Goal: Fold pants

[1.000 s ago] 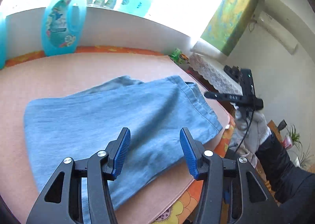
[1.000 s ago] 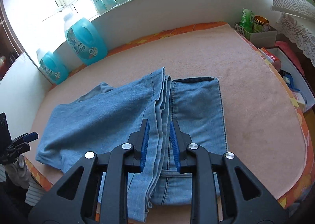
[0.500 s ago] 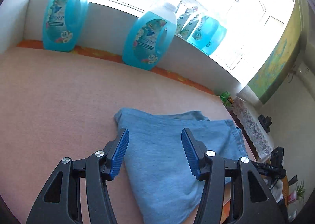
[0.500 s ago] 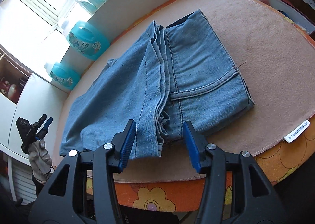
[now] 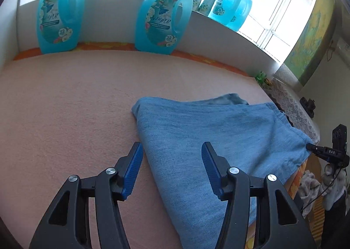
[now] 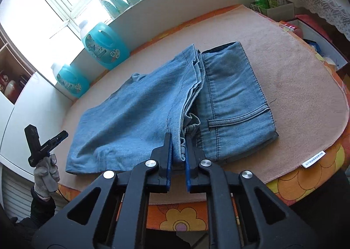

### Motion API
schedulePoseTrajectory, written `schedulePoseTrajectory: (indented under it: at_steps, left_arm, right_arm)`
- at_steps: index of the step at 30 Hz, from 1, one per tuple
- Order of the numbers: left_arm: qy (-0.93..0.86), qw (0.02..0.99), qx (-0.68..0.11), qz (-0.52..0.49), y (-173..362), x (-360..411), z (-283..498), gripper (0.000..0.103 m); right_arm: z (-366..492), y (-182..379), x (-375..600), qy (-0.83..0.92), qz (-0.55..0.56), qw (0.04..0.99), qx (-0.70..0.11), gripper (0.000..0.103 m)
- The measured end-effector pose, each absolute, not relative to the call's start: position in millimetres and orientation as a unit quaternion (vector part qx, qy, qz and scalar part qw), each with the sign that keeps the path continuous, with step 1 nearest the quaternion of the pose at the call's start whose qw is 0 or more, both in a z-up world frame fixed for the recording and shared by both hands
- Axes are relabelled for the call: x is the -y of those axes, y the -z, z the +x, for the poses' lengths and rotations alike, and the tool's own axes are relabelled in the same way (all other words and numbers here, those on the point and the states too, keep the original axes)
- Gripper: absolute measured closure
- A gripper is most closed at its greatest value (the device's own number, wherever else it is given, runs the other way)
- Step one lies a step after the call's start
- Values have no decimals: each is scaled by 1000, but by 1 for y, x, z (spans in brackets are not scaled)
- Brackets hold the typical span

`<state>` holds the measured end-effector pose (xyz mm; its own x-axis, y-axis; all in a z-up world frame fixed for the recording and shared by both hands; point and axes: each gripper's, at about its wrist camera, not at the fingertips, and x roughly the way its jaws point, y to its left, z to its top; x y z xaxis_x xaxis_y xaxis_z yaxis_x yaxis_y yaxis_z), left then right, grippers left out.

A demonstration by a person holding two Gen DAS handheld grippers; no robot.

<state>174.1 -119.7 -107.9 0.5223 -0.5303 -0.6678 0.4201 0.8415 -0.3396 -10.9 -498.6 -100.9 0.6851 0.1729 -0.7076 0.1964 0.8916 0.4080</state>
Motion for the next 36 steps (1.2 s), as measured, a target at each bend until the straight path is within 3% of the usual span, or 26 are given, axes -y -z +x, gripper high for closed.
schedulePoseTrajectory:
  at_steps: [4, 6, 8, 14, 23, 36]
  left_arm:
    - [274, 866, -414, -57, 111, 118, 169, 48]
    - [274, 864, -418, -59, 113, 115, 165, 48]
    - [276, 860, -425, -52, 116, 116, 157, 48]
    - [287, 847, -447, -29, 130, 124, 133, 48]
    - [284, 846, -446, -70, 130, 103, 118, 48]
    - [283, 849, -439, -81, 129, 80, 106, 48]
  right_arm:
    - [0, 119, 488, 24, 188, 877, -442, 91]
    - [-2, 119, 485, 55, 145, 884, -441, 75]
    - [-4, 114, 481, 73, 127, 891, -430, 67]
    - [2, 84, 457, 55, 103, 912, -394, 61]
    - [34, 68, 348, -108, 54, 912, -393, 61]
    - [25, 117, 193, -247, -58, 869, -424, 61]
